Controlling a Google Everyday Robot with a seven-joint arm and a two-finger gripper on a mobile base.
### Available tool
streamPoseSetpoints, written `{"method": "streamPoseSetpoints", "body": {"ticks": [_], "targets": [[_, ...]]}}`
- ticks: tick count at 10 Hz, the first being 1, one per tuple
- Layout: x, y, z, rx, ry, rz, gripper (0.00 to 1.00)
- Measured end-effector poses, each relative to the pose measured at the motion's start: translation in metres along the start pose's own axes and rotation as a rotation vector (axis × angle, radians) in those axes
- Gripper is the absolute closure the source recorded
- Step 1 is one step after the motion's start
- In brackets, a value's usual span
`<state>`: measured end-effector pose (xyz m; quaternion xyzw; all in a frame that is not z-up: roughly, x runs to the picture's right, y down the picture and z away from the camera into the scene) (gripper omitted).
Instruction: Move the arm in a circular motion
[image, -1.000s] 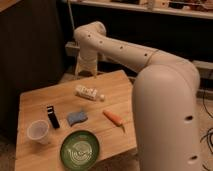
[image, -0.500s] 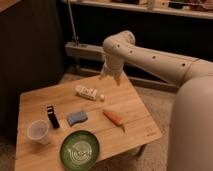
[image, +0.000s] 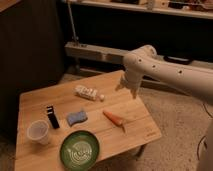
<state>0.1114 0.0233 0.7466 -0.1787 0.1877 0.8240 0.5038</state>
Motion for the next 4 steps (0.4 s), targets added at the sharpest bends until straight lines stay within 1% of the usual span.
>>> {"method": "streamPoseSetpoints", "body": {"ticks": [2, 4], "targets": [[0.02, 0.002, 0.001, -0.003, 0.026, -0.056, 0.35], [0.052, 0.028, 0.001, -0.007, 0.063, -0.154, 0.35]]}}
